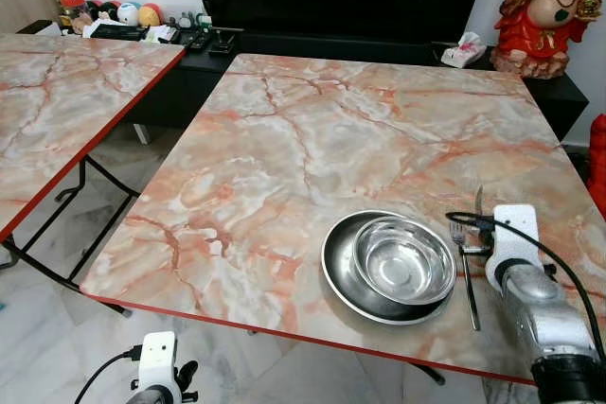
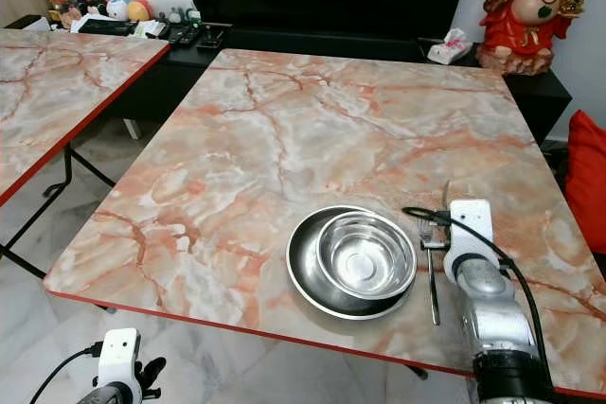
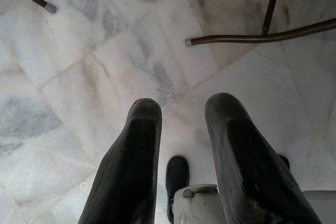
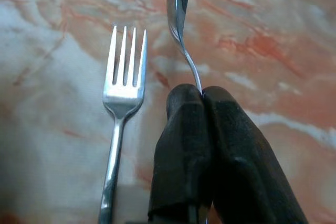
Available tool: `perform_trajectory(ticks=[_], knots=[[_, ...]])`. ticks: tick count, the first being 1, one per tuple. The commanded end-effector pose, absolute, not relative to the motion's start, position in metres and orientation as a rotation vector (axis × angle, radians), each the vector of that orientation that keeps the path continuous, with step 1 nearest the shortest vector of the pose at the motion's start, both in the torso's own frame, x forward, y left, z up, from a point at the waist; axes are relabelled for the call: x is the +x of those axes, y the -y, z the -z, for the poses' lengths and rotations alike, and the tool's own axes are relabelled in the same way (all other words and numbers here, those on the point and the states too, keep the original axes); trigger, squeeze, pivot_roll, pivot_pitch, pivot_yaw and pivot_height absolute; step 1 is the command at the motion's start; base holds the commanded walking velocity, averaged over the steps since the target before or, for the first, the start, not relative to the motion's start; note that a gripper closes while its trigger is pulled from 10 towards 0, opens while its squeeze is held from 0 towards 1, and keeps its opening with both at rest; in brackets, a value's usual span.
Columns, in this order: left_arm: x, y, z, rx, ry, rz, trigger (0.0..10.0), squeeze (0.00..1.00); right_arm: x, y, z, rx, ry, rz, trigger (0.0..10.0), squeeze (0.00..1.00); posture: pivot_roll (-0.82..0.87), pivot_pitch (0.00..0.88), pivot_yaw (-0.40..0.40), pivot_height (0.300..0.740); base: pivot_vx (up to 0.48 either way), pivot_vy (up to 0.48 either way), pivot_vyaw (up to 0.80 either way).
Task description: Setting the table
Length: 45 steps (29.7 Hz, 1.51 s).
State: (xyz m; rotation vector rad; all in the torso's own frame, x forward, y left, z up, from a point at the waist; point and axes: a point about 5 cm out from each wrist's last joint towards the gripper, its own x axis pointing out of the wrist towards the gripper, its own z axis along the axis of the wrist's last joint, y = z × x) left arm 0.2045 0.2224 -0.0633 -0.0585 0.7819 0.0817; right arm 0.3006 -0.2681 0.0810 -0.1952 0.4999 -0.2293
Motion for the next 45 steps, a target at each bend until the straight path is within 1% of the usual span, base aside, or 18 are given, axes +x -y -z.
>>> perform_trajectory(ticks=[1, 27, 33, 37, 42, 45], knots=[[0.201, -0.222, 0.066, -0.061, -0.806, -0.078, 10.0, 0.0, 0.298, 0.269, -0.081, -0.214, -0.513, 0.223, 10.0, 0.0, 0.09, 0.0, 0.0, 0.74, 0.0, 0.0, 0.0], [0.197, -0.221, 0.069, -0.072, -0.823, -0.082, 10.0, 0.0, 0.277, 0.267, -0.063, -0.141, -0.609, 0.255, 10.0, 0.0, 0.09, 0.007, -0.004, 0.74, 0.0, 0.0, 0.0], [0.196, -0.221, 0.069, -0.074, -0.825, -0.083, 10.0, 0.0, 0.269, 0.262, -0.064, -0.099, -0.614, 0.254, 10.0, 0.0, 0.08, 0.008, -0.011, 0.74, 0.0, 0.0, 0.0], [0.195, -0.221, 0.069, -0.074, -0.827, -0.082, 10.0, 0.0, 0.265, 0.259, -0.073, -0.063, -0.576, 0.265, 10.0, 0.0, 0.07, 0.009, -0.01, 0.74, 0.0, 0.0, 0.0], [0.195, -0.22, 0.07, -0.074, -0.83, -0.08, 10.0, 0.0, 0.261, 0.258, -0.076, -0.065, -0.574, 0.259, 10.0, 0.0, 0.06, 0.009, -0.012, 0.74, 0.0, 0.0, 0.0], [0.195, -0.22, 0.07, -0.078, -0.83, -0.081, 10.0, 0.0, 0.258, 0.262, -0.073, -0.068, -0.588, 0.268, 10.0, 0.0, 0.07, 0.009, -0.014, 0.74, 0.0, 0.0, 0.0]])
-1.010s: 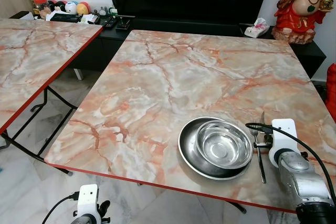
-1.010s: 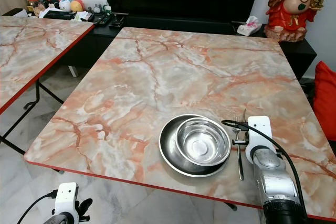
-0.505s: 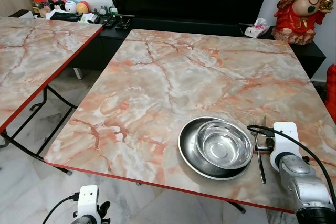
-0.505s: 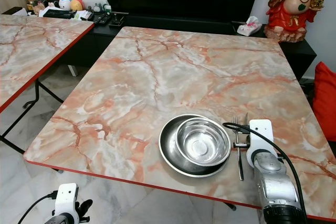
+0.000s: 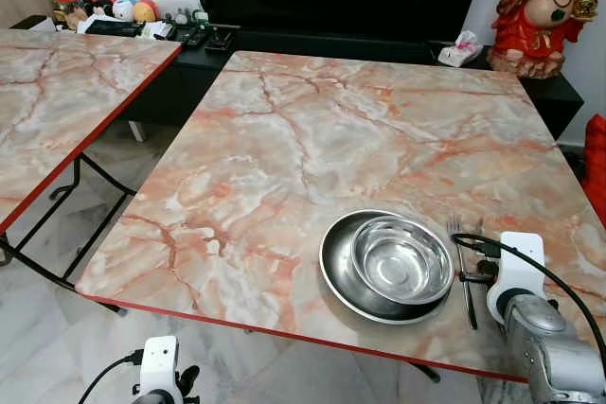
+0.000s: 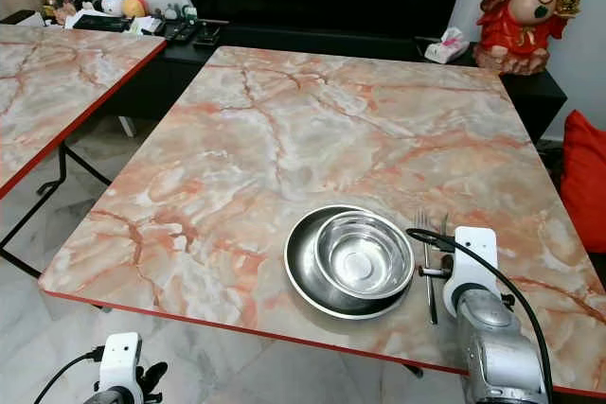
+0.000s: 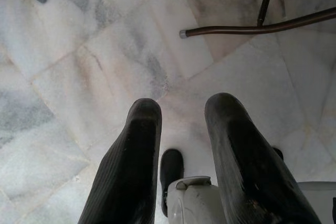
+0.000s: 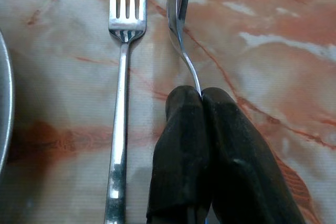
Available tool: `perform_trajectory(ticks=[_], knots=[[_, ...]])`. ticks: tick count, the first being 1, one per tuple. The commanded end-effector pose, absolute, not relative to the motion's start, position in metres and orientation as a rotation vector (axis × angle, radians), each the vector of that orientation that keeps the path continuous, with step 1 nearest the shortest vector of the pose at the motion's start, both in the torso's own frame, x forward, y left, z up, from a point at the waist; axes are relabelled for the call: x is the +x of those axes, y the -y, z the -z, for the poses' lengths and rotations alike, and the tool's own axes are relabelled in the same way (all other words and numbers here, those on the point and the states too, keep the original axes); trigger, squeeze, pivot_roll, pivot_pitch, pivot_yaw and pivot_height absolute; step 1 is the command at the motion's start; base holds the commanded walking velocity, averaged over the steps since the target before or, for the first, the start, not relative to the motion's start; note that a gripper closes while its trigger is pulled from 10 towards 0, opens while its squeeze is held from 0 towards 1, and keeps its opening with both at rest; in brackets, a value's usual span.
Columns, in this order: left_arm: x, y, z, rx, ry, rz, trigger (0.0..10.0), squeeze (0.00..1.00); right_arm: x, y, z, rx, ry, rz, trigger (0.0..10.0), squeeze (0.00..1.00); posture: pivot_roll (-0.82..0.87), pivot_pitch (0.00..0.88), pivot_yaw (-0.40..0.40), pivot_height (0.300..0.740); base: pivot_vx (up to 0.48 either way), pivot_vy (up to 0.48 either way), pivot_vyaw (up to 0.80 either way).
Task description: Setting the table
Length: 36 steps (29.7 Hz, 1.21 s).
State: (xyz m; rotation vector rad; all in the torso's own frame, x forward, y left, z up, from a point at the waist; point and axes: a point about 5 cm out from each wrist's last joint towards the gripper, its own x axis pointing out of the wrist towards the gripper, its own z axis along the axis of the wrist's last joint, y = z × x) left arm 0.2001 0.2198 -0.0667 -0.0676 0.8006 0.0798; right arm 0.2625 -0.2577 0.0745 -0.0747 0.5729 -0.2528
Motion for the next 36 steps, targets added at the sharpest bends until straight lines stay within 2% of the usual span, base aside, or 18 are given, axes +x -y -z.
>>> perform_trajectory(ticks=[1, 7, 8, 9, 10, 11, 12, 13, 14, 36], knots=[[0.195, -0.22, 0.07, -0.078, -0.83, -0.081, 10.0, 0.0, 0.258, 0.262, -0.072, -0.069, -0.59, 0.268, 10.0, 0.0, 0.07, 0.009, -0.014, 0.74, 0.0, 0.0, 0.0], [0.194, -0.22, 0.07, -0.076, -0.831, -0.083, 10.0, 0.0, 0.258, 0.263, -0.073, -0.066, -0.592, 0.275, 10.0, 0.0, 0.07, 0.01, -0.014, 0.74, 0.0, 0.0, 0.0], [0.194, -0.22, 0.07, -0.076, -0.831, -0.083, 10.0, 0.0, 0.259, 0.263, -0.074, -0.065, -0.59, 0.275, 10.0, 0.59, 0.07, 0.012, -0.013, 0.74, 0.0, 0.0, 0.0], [0.194, -0.22, 0.07, -0.076, -0.831, -0.084, 10.0, 0.0, 0.259, 0.263, -0.074, -0.063, -0.589, 0.275, 10.0, 0.59, 0.07, 0.012, -0.013, 0.74, 0.0, 0.0, 0.0], [0.194, -0.22, 0.07, -0.076, -0.831, -0.084, 10.0, 0.0, 0.26, 0.263, -0.075, -0.064, -0.584, 0.272, 10.0, 0.67, 0.07, 0.012, -0.013, 0.74, 0.0, 0.0, 0.0], [0.194, -0.22, 0.07, -0.076, -0.83, -0.084, 10.0, 0.0, 0.261, 0.263, -0.075, -0.065, -0.583, 0.271, 10.0, 0.66, 0.07, 0.012, -0.013, 0.74, 0.0, 0.0, 0.0], [0.194, -0.22, 0.07, -0.076, -0.83, -0.084, 10.0, 0.0, 0.261, 0.262, -0.075, -0.066, -0.582, 0.27, 10.0, 0.53, 0.07, 0.012, -0.012, 0.74, 0.0, 0.0, 0.0], [0.194, -0.221, 0.07, -0.077, -0.83, -0.085, 10.0, 0.0, 0.262, 0.262, -0.075, -0.067, -0.582, 0.27, 10.0, 0.53, 0.07, 0.012, -0.012, 0.74, 0.0, 0.0, 0.0], [0.194, -0.221, 0.07, -0.077, -0.83, -0.085, 10.0, 0.0, 0.262, 0.262, -0.075, -0.067, -0.581, 0.27, 10.0, 0.0, 0.07, 0.012, -0.013, 0.74, 0.0, 0.0, 0.0], [0.194, -0.221, 0.07, -0.074, -0.83, -0.086, 10.0, 0.0, 0.269, 0.259, -0.083, -0.059, -0.531, 0.234, 10.0, 0.0, 0.07, 0.013, -0.013, 0.74, 0.0, 0.0, 0.0]])
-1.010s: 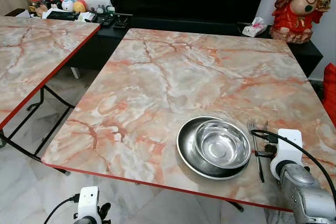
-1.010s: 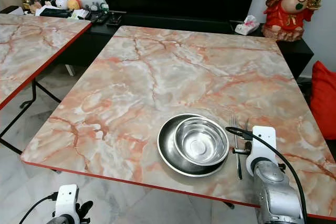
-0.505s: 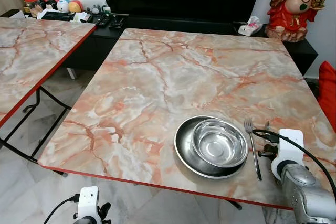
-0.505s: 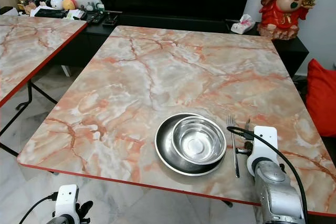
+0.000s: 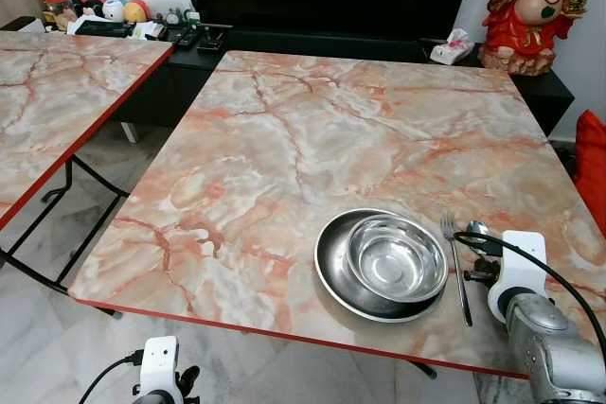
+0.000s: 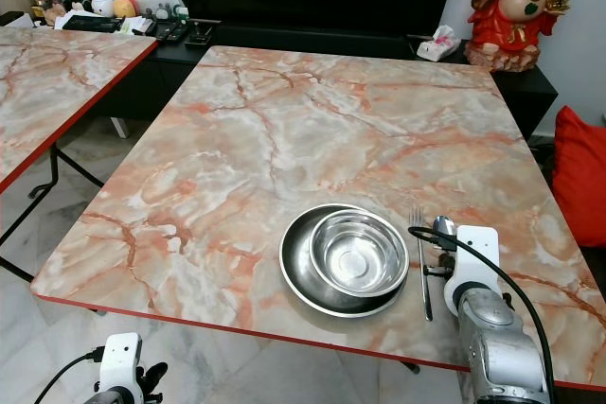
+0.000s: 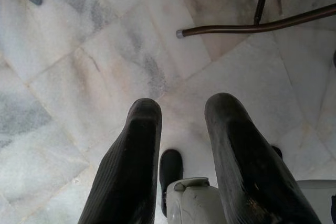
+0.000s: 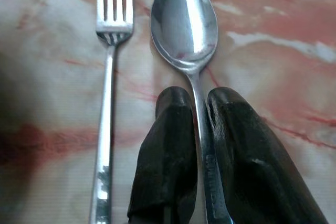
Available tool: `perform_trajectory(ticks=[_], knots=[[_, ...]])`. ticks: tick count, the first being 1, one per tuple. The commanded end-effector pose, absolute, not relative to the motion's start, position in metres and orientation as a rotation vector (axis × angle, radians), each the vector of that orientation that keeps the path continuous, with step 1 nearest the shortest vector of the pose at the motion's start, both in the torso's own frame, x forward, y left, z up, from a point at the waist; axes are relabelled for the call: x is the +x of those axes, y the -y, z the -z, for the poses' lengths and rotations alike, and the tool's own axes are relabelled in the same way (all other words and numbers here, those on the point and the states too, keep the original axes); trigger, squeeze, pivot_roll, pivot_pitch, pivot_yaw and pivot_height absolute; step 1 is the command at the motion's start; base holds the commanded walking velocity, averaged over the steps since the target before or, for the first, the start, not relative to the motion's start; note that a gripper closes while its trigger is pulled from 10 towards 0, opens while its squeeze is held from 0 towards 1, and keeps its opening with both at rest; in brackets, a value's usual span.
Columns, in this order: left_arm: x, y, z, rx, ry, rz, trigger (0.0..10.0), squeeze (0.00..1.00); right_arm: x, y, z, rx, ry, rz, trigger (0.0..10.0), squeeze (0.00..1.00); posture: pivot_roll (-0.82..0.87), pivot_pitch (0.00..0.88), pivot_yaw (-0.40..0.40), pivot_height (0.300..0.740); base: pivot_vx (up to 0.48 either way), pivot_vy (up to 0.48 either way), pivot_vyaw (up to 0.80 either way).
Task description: Setting the table
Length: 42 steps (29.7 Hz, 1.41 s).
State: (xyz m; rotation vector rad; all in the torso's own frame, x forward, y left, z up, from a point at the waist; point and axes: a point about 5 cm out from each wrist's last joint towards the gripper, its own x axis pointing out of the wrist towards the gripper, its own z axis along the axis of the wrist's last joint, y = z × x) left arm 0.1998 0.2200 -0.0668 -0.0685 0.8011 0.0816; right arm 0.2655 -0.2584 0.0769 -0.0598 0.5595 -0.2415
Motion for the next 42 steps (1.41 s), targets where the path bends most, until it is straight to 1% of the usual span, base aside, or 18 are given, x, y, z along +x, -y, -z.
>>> perform_trajectory(ticks=[1, 16, 18, 19, 20, 23, 24, 26, 30, 32, 34, 39, 42], knots=[[0.194, -0.221, 0.07, -0.075, -0.83, -0.086, 10.0, 0.0, 0.269, 0.258, -0.083, -0.06, -0.531, 0.232, 10.0, 0.0, 0.07, 0.014, -0.013, 0.74, 0.0, 0.0, 0.0], [0.195, -0.221, 0.069, -0.063, -0.829, -0.076, 10.0, 0.0, 0.271, 0.258, -0.084, -0.064, -0.519, 0.243, 10.0, 0.0, 0.07, 0.015, -0.011, 0.74, 0.0, 0.0, 0.0], [0.196, -0.221, 0.069, -0.063, -0.828, -0.076, 10.0, 0.0, 0.274, 0.259, -0.092, -0.073, -0.456, 0.252, 10.0, 0.0, 0.07, 0.014, -0.011, 0.74, 0.0, 0.0, 0.0], [0.196, -0.221, 0.069, -0.063, -0.827, -0.075, 10.0, 0.0, 0.28, 0.259, -0.106, -0.078, -0.337, 0.262, 10.0, 0.0, 0.07, 0.014, -0.008, 0.74, 0.0, 0.0, 0.0], [0.196, -0.221, 0.069, -0.062, -0.827, -0.075, 10.0, 0.0, 0.282, 0.259, -0.113, -0.062, -0.287, 0.266, 10.0, 0.0, 0.07, 0.013, -0.009, 0.74, 0.0, 0.0, 0.0], [0.196, -0.221, 0.069, -0.062, -0.826, -0.074, 10.0, 0.0, 0.285, 0.257, -0.125, -0.039, -0.197, 0.271, 10.0, 0.0, 0.07, 0.013, -0.009, 0.74, 0.0, 0.0, 0.0], [0.196, -0.221, 0.069, -0.062, -0.825, -0.074, 10.0, 0.0, 0.285, 0.255, -0.127, -0.056, -0.151, 0.266, 10.0, 0.0, 0.07, 0.012, -0.011, 0.74, 0.0, 0.0, 0.0], [0.196, -0.221, 0.069, -0.062, -0.824, -0.074, 10.0, 0.0, 0.285, 0.254, -0.127, -0.061, -0.131, 0.266, 10.0, 0.0, 0.07, 0.011, -0.012, 0.74, 0.0, 0.0, 0.0], [0.196, -0.222, 0.068, -0.061, -0.816, -0.078, 10.0, 0.0, 0.281, 0.235, -0.128, -0.025, 0.031, 0.274, 10.0, 0.0, 0.07, 0.008, -0.009, 0.74, 0.0, 0.0, 0.0], [0.196, -0.223, 0.068, -0.057, -0.815, -0.08, 10.0, 0.0, 0.278, 0.222, -0.122, -0.014, 0.082, 0.244, 10.0, 0.0, 0.08, 0.0, -0.011, 0.74, 0.0, 0.0, 0.0], [0.196, -0.224, 0.068, -0.054, -0.815, -0.08, 10.0, 0.0, 0.276, 0.218, -0.12, -0.035, 0.093, 0.237, 10.0, 0.0, 0.08, 0.0, -0.012, 0.74, 0.0, 0.0, 0.0], [0.194, -0.225, 0.069, -0.059, -0.822, -0.095, 10.0, 0.0, 0.277, 0.227, -0.128, -0.029, 0.165, 0.3, 10.0, 0.0, 0.08, 0.0, -0.022, 0.74, 0.0, 0.0, 0.0], [0.193, -0.225, 0.07, -0.066, -0.827, -0.099, 10.0, 0.0, 0.28, 0.229, -0.134, -0.034, 0.198, 0.306, 10.0, 0.0, 0.08, 0.0, -0.026, 0.74, 0.0, 0.0, 0.0]])
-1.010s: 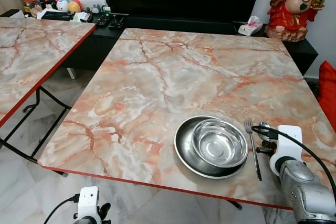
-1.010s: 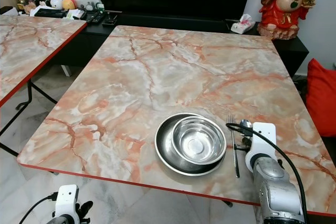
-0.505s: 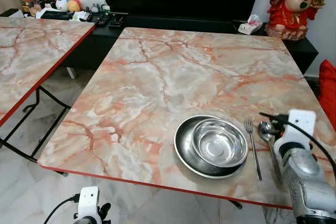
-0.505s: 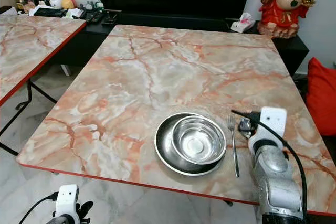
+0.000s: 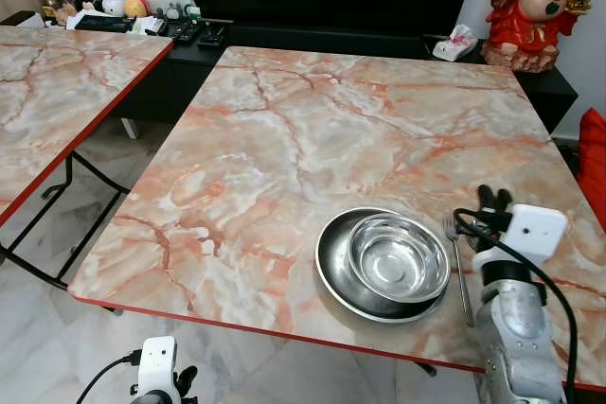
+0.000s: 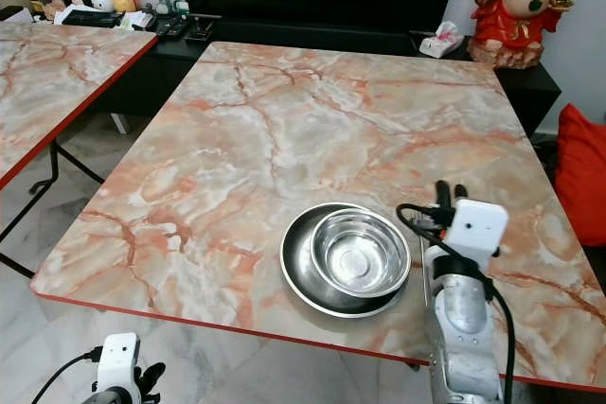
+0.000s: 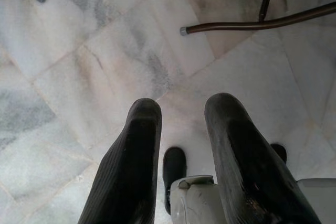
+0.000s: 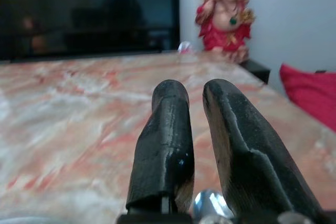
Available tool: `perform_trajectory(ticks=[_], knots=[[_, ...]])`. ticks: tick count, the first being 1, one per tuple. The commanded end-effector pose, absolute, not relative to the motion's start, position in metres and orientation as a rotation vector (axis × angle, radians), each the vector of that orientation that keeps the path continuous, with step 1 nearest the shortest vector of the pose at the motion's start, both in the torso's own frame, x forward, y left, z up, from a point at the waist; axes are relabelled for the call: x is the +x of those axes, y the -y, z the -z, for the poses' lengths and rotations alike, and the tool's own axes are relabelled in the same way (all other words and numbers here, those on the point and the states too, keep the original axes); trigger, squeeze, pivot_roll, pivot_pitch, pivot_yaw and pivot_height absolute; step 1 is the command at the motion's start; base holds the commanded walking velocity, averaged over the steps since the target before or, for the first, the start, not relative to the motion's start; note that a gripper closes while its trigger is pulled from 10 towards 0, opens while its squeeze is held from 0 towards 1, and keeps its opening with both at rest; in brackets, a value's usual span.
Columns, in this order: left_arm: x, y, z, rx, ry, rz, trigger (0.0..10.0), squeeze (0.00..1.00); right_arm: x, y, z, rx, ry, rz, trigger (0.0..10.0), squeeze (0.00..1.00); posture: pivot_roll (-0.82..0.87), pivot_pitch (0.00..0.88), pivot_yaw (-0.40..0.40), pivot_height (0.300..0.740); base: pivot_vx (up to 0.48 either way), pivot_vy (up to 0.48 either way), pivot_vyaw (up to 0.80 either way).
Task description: Setting the table
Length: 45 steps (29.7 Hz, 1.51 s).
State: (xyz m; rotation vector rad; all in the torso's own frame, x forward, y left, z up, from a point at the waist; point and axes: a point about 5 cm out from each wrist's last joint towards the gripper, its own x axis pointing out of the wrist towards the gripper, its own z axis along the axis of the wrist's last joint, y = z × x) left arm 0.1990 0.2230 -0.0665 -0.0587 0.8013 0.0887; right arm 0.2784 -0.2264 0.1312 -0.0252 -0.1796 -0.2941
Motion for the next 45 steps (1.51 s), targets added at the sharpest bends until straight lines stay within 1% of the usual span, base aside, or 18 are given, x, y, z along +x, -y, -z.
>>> perform_trajectory(ticks=[1, 7, 11, 18, 21, 28, 34, 39, 45], knots=[[0.193, -0.225, 0.07, -0.067, -0.827, -0.099, 10.0, 0.0, 0.281, 0.23, -0.136, -0.031, 0.209, 0.306, 10.0, 0.0, 0.08, 0.0, -0.026, 0.74, 0.0, 0.0, 0.0], [0.193, -0.224, 0.07, -0.071, -0.828, -0.098, 10.0, 0.0, 0.283, 0.227, -0.139, -0.035, 0.237, 0.301, 10.0, 0.0, 0.08, 0.0, -0.03, 0.74, 0.0, 0.273, 0.0], [0.192, -0.223, 0.07, -0.068, -0.829, -0.092, 10.0, 0.0, 0.283, 0.225, -0.148, -0.026, 0.291, 0.306, 10.0, 0.0, 0.08, 0.0, -0.028, 0.74, 0.0, 0.42, 0.0], [0.192, -0.223, 0.07, -0.065, -0.829, -0.088, 10.0, 0.0, 0.284, 0.22, -0.154, -0.027, 0.325, 0.307, 10.0, 0.0, 0.08, 0.0, -0.028, 0.74, 0.0, 0.42, 0.0], [0.193, -0.223, 0.07, -0.064, -0.827, -0.085, 10.0, 0.0, 0.286, 0.216, -0.165, -0.03, 0.372, 0.302, 10.0, 0.0, 0.08, 0.0, -0.025, 0.74, 0.0, 0.421, 0.0], [0.193, -0.222, 0.07, -0.063, -0.825, -0.08, 10.0, 0.0, 0.288, 0.211, -0.174, -0.025, 0.405, 0.293, 10.0, 0.0, 0.08, 0.0, -0.028, 0.74, 0.0, 0.422, 0.0], [0.195, -0.22, 0.07, -0.065, -0.82, -0.073, 10.0, 0.0, 0.29, 0.2, -0.189, -0.005, 0.463, 0.266, 10.0, 0.0, 0.08, 0.0, -0.03, 0.74, 0.0, 0.418, 0.0], [0.197, -0.218, 0.068, -0.066, -0.811, -0.068, 10.0, 0.0, 0.293, 0.184, -0.175, 0.018, 0.409, 0.208, 10.0, 0.0, 0.08, 0.0, -0.036, 0.74, 0.0, 0.421, 0.0], [0.199, -0.219, 0.067, -0.066, -0.805, -0.069, 10.0, 0.0, 0.294, 0.176, -0.162, 0.03, 0.363, 0.185, 10.0, 0.0, 0.09, 0.0, -0.037, 0.74, 0.0, 0.419, 0.0]])
